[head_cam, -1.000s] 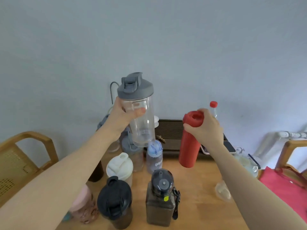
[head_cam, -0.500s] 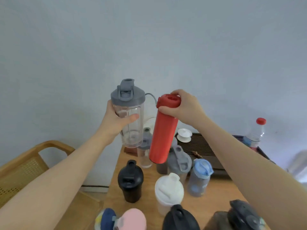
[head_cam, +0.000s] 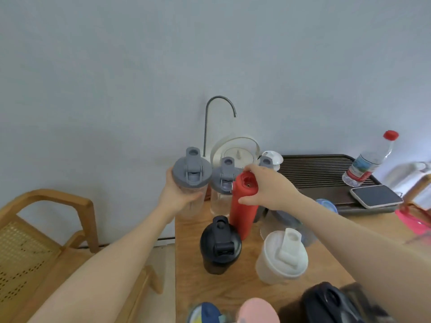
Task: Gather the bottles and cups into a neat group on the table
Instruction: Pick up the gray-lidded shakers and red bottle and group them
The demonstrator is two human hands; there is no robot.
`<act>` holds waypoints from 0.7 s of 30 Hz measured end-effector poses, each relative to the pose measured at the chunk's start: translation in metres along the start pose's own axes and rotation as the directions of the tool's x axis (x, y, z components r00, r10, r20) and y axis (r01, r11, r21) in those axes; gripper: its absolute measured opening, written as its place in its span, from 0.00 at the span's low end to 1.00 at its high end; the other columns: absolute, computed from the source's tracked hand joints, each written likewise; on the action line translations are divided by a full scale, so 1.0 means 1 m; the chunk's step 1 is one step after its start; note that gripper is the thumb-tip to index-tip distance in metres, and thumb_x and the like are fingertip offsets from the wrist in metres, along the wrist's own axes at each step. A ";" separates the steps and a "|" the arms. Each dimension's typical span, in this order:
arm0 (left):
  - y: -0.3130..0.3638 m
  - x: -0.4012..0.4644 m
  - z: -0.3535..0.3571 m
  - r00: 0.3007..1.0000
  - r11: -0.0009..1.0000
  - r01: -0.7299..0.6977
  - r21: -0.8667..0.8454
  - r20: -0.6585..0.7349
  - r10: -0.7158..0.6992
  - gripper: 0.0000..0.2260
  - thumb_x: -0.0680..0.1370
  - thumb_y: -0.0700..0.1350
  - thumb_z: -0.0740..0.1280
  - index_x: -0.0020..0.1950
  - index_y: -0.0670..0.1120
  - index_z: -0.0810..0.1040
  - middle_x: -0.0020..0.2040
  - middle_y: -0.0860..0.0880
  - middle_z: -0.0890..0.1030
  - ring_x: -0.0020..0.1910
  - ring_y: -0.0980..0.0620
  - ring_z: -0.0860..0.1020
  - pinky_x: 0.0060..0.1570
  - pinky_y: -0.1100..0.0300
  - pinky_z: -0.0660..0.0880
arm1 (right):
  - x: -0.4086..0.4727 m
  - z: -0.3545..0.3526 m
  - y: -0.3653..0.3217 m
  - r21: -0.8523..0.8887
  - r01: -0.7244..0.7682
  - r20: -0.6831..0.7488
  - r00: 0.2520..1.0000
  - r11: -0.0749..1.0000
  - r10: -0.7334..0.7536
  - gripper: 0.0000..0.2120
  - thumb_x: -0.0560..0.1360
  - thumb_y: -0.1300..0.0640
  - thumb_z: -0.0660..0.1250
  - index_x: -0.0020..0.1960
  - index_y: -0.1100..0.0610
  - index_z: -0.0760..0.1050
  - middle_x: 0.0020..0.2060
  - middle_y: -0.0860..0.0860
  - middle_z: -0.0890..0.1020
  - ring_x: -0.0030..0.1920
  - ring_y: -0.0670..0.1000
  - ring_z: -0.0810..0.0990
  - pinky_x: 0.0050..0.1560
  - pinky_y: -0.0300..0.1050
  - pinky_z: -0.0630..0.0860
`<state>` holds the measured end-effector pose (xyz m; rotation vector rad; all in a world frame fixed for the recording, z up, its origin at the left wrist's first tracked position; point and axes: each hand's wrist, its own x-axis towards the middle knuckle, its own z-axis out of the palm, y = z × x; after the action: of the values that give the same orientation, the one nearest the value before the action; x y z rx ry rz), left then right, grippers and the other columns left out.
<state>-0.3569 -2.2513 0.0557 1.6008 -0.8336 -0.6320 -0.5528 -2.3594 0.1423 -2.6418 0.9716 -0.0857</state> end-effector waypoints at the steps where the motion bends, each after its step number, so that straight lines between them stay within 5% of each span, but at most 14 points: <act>1: -0.009 0.000 0.002 1.000 1.000 0.025 -0.010 -0.007 -0.025 0.40 0.64 0.37 0.77 0.68 0.44 0.57 0.62 0.49 0.71 0.58 0.54 0.72 0.58 0.56 0.71 | 0.000 0.006 0.002 -0.023 0.002 0.031 1.000 1.000 -0.001 0.31 0.65 0.46 0.72 0.63 0.54 0.66 0.53 0.52 0.78 0.53 0.54 0.76 0.51 0.50 0.74; 8: -0.054 0.001 0.022 0.993 0.998 0.062 -0.020 -0.096 -0.064 0.41 0.63 0.34 0.77 0.68 0.40 0.56 0.64 0.44 0.68 0.61 0.52 0.69 0.59 0.59 0.69 | 0.007 0.019 0.005 -0.015 0.059 0.087 0.995 0.998 -0.057 0.35 0.68 0.53 0.72 0.70 0.52 0.61 0.63 0.51 0.73 0.61 0.53 0.72 0.56 0.42 0.67; 12: -0.055 0.005 0.026 0.992 0.997 0.072 -0.020 -0.098 -0.074 0.42 0.62 0.36 0.78 0.68 0.41 0.55 0.64 0.45 0.67 0.62 0.51 0.69 0.60 0.59 0.67 | 0.014 0.021 0.013 -0.086 0.078 0.064 0.995 0.993 -0.073 0.35 0.66 0.51 0.72 0.69 0.51 0.62 0.62 0.52 0.73 0.61 0.55 0.71 0.60 0.51 0.68; 16: -0.051 0.001 0.020 0.987 0.989 0.145 -0.001 -0.066 -0.145 0.54 0.61 0.41 0.79 0.74 0.46 0.43 0.72 0.43 0.60 0.69 0.49 0.63 0.68 0.53 0.63 | 0.023 0.012 0.016 -0.125 0.140 0.132 0.983 0.982 -0.124 0.36 0.67 0.44 0.72 0.70 0.52 0.62 0.65 0.52 0.71 0.66 0.55 0.67 0.64 0.51 0.65; 21: -0.014 -0.002 -0.002 0.997 0.910 -0.043 0.412 -0.040 0.066 0.53 0.62 0.50 0.78 0.75 0.51 0.45 0.76 0.46 0.46 0.75 0.47 0.49 0.71 0.50 0.54 | 0.068 -0.007 0.001 0.099 0.159 0.063 0.984 0.982 -0.166 0.28 0.72 0.44 0.66 0.67 0.55 0.67 0.65 0.52 0.73 0.66 0.54 0.70 0.63 0.47 0.67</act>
<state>-0.3540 -2.2475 0.0418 1.9565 -1.0164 -0.3852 -0.5020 -2.4055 0.1450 -2.6136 0.7101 -0.0723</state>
